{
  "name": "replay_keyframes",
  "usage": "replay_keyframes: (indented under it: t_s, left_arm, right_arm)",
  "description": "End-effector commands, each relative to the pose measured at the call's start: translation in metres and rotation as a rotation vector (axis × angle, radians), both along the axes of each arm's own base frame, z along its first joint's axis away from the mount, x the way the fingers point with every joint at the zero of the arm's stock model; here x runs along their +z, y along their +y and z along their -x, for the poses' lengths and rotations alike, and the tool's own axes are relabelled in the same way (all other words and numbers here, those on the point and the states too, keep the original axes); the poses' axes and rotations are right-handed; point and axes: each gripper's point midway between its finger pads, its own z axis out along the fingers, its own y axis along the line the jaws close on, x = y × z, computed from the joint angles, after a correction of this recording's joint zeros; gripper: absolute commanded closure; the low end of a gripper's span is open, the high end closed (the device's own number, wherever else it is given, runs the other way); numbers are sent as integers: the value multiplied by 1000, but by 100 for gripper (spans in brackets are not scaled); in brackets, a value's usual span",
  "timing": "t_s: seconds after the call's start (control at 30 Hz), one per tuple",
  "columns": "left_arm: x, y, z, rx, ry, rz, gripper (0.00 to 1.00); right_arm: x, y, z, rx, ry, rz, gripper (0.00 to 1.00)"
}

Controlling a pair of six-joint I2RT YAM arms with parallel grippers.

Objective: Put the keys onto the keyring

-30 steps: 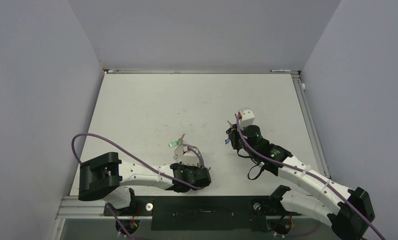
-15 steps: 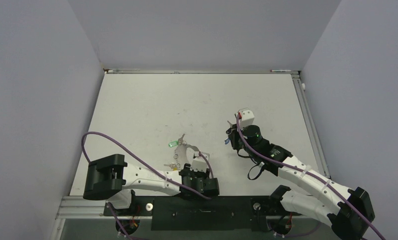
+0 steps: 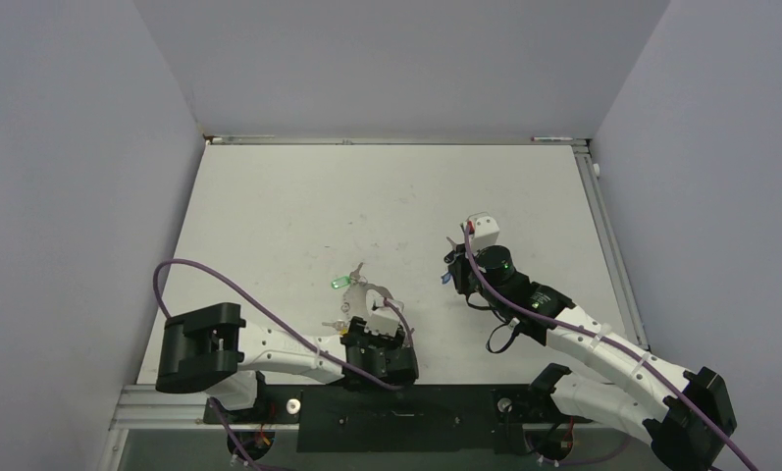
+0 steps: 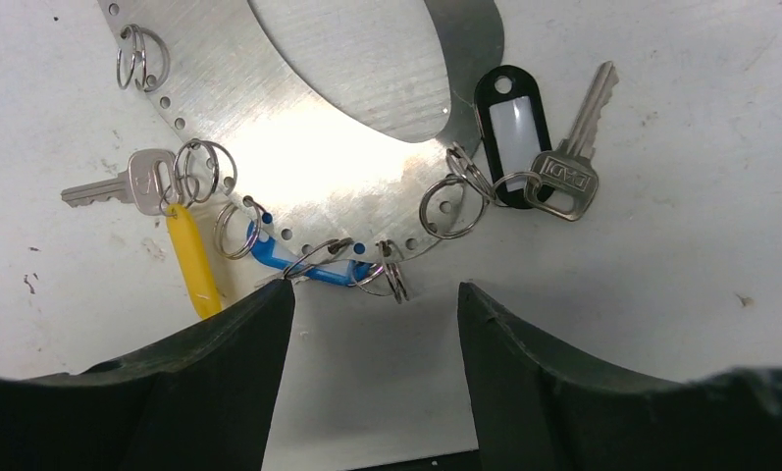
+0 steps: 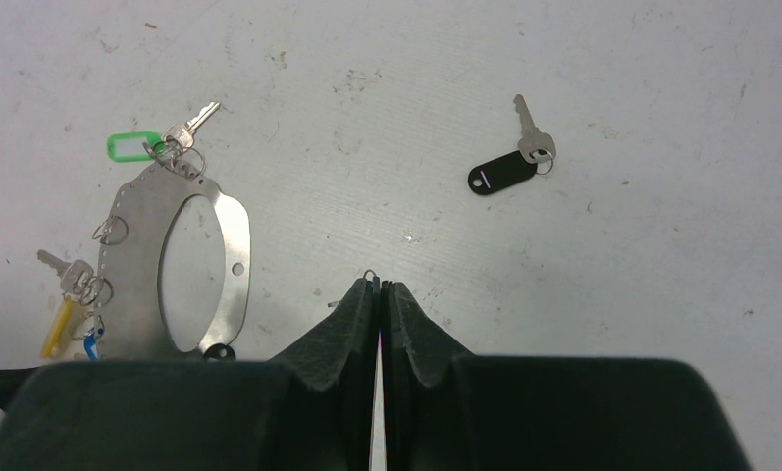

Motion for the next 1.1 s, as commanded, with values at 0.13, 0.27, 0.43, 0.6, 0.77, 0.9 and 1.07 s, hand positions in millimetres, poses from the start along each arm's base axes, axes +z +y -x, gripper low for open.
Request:
replay_keyframes:
  t_s: [0.13,0.27,0.43,0.6,0.77,0.9,1.07]
  left_arm:
    - [20,-28,-8,-73,-43,165,43]
    - [22,-32,-5,-100,-40,175,44]
    - [24,-26,-10,-62,-48,167,52]
    - [26,-18,-19,1,-13,187,59]
    - [29,-20,-17,-1,28,205,62]
    - [25,-21,-16,1,53,203,67]
    - [20,-16,-19,34,67,174,69]
  right_arm:
    - [5,1,-2,0,-16,-7,95]
    - [4,0,-3,-1,-14,-5,95]
    - [3,0,-3,-2,-11,-3,95]
    - [3,0,-2,-3,-11,-2,95]
    - [3,-1,-1,-6,-11,-3,95]
    - [3,-2,-1,-6,-11,-5,95]
    - [4,-2,0,-6,-13,-7,95]
